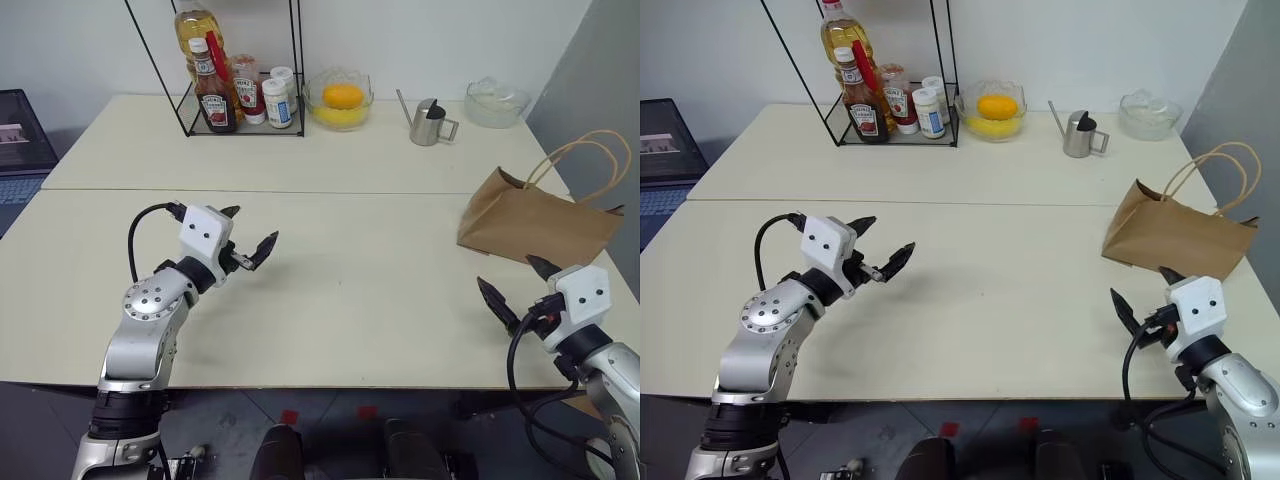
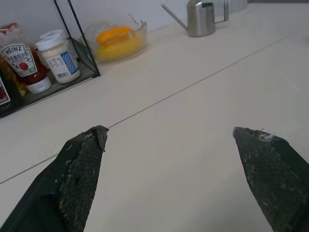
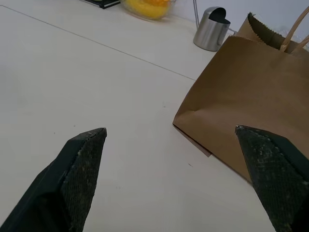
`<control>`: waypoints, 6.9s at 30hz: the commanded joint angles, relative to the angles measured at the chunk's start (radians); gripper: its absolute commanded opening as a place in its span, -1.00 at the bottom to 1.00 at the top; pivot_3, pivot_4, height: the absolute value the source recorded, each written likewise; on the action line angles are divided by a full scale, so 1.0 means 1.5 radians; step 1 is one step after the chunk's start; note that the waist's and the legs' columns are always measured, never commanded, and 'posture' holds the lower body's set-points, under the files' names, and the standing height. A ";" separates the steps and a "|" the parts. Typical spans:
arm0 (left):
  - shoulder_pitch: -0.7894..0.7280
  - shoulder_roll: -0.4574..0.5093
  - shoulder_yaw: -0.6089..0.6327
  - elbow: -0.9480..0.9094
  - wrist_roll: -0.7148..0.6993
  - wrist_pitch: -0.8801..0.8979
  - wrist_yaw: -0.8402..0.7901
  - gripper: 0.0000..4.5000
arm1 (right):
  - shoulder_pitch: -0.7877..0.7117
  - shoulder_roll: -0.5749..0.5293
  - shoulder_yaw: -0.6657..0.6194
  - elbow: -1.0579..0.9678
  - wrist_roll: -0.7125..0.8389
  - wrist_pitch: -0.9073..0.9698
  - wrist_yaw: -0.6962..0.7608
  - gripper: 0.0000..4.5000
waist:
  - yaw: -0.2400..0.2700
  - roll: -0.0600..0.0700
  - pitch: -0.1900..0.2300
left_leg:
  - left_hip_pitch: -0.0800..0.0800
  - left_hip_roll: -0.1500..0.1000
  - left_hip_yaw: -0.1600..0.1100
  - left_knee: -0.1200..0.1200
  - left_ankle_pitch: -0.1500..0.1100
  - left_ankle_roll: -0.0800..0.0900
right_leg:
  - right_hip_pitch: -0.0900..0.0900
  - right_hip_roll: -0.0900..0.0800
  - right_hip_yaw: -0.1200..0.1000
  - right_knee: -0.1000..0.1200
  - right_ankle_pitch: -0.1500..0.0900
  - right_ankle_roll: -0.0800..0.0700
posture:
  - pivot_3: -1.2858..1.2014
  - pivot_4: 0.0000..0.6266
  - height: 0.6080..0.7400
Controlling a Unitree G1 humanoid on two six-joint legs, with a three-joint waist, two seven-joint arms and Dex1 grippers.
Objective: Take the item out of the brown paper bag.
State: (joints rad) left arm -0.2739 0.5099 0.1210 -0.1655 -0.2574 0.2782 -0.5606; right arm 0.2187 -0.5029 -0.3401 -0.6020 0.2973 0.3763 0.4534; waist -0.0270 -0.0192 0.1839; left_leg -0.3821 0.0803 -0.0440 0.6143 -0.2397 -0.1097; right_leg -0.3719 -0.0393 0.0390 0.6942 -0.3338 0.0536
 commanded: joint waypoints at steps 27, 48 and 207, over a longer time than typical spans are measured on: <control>-0.297 0.055 -0.108 0.000 -0.209 0.167 -0.383 0.97 | -0.336 -0.253 -0.016 0.079 -0.193 0.308 -0.117 1.00 | -0.003 0.000 0.000 | -0.003 0.000 -0.001 0.003 0.000 0.000 | 0.000 0.001 0.001 0.000 0.000 0.000 | 0.03 -0.52 1.00; -0.289 0.030 -0.118 -0.014 -0.200 0.166 -0.367 0.97 | -0.606 -0.340 0.134 0.376 -0.235 0.260 -0.039 1.00 | -0.003 0.000 0.001 | -0.010 -0.001 -0.003 0.008 -0.001 0.002 | -0.003 0.001 0.001 -0.001 0.001 0.001 | 0.03 -0.52 1.00; -0.769 0.063 -0.170 0.975 0.278 -0.362 -0.111 -0.99 | -0.490 -0.039 0.011 -0.274 0.212 0.623 0.117 0.21 | -0.004 0.002 0.003 | -0.015 0.000 -0.005 0.009 -0.001 0.002 | -0.010 0.003 0.001 0.002 0.001 0.001 | 0.03 -0.52 1.00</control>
State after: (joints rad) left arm -1.3900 0.6055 -0.1213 1.2857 0.1259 -0.2413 -0.7460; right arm -0.5196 -0.5481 -0.2627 -0.9602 0.5775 1.3057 0.6336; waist -0.0323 -0.0167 0.1880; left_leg -0.4049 0.0796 -0.0518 0.6272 -0.2412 -0.1063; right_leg -0.3869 -0.0342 0.0405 0.6977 -0.3325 0.0548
